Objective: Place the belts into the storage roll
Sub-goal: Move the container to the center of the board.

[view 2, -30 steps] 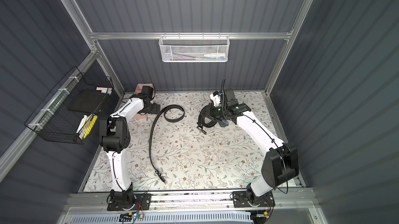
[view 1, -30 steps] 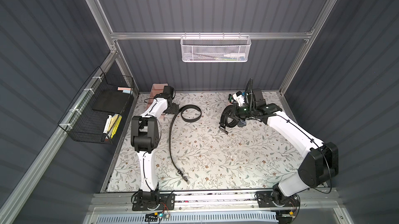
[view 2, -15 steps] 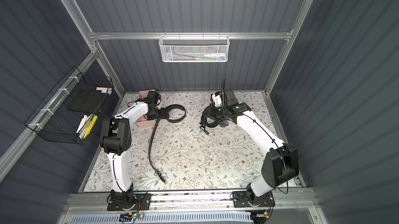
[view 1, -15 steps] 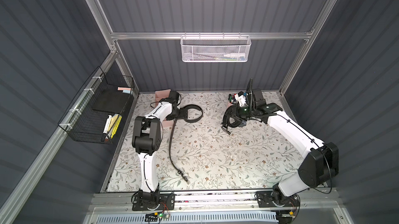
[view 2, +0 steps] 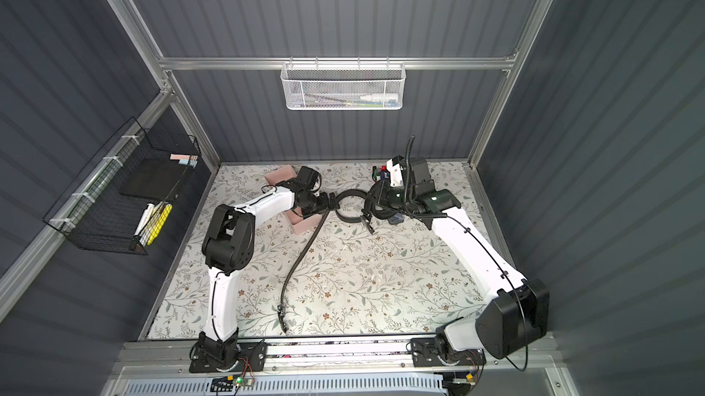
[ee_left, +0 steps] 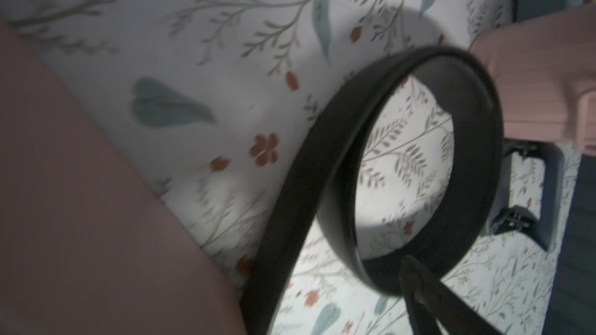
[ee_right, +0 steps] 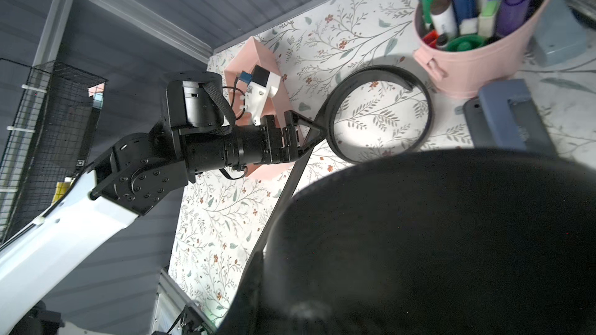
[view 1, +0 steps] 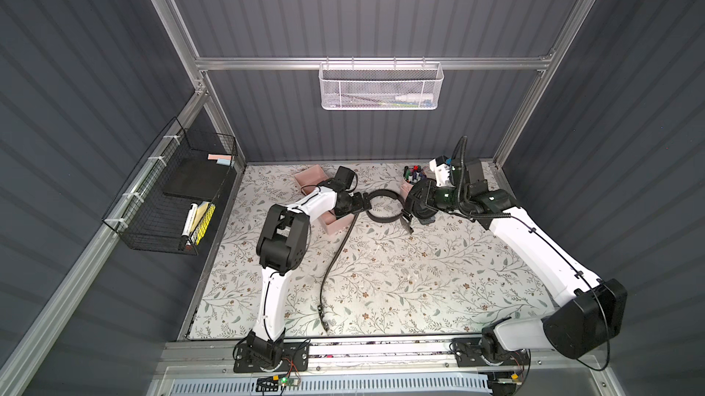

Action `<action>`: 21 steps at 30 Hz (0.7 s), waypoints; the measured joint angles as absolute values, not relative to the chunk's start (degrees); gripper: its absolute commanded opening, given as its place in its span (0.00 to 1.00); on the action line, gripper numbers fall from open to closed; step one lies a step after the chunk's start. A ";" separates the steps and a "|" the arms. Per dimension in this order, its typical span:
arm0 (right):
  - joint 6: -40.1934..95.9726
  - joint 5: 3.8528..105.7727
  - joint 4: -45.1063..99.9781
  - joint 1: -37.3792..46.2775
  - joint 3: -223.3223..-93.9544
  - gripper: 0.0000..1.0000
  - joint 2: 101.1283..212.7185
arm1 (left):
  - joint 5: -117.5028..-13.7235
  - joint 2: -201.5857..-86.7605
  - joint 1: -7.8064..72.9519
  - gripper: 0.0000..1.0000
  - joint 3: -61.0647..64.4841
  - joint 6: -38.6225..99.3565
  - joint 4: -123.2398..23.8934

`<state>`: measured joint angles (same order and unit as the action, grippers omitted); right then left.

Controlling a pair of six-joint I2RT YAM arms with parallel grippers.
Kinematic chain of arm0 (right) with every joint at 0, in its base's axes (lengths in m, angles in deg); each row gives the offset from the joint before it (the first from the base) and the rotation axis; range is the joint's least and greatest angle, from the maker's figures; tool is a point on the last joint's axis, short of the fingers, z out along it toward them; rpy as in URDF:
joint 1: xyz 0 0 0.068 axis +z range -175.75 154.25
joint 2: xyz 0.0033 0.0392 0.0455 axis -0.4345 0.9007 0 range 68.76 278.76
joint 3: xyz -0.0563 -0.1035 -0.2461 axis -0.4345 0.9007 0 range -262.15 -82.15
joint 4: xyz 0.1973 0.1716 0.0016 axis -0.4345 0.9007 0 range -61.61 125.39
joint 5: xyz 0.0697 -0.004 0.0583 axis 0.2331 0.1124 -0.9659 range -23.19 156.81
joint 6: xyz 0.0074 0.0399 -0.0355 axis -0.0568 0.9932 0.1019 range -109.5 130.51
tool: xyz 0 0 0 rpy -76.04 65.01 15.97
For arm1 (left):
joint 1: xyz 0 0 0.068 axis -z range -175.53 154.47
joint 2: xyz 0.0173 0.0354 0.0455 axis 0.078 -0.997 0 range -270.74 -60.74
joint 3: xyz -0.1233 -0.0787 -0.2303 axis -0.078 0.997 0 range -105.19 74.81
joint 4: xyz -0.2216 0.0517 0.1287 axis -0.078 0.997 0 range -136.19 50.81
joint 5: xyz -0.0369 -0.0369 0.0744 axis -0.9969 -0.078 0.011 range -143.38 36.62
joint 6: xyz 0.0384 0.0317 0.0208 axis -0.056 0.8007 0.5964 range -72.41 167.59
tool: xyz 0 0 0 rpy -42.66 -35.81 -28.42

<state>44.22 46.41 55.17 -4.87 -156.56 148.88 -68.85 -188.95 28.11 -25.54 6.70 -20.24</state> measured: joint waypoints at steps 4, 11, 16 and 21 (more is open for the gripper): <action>42.67 47.15 53.64 -5.42 -156.28 0.00 150.10 | -68.87 -192.77 30.04 0.99 -33.10 4.06 -21.13; 37.57 49.84 43.11 -2.40 -156.23 0.00 153.77 | -70.49 -183.94 30.89 0.99 -27.22 5.39 -19.27; 33.49 47.17 32.92 0.27 -159.49 0.00 160.59 | -71.16 -171.61 30.56 0.99 -19.07 8.23 -16.13; 27.96 46.21 29.12 1.91 -164.91 0.00 167.83 | -68.06 -161.47 30.17 1.00 -13.65 11.01 -12.70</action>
